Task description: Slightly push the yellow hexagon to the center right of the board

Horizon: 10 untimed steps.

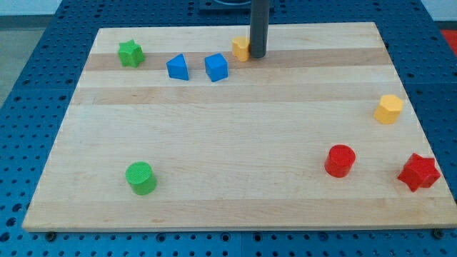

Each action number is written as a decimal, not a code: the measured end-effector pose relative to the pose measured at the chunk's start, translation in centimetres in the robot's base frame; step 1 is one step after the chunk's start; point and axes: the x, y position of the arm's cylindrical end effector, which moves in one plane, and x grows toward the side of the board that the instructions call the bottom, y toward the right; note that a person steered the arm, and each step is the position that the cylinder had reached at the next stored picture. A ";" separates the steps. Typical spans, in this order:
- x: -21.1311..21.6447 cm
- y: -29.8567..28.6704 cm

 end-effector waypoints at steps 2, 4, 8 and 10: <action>0.0 -1.0; 4.1 -0.6; 6.0 -1.0; 8.9 -1.6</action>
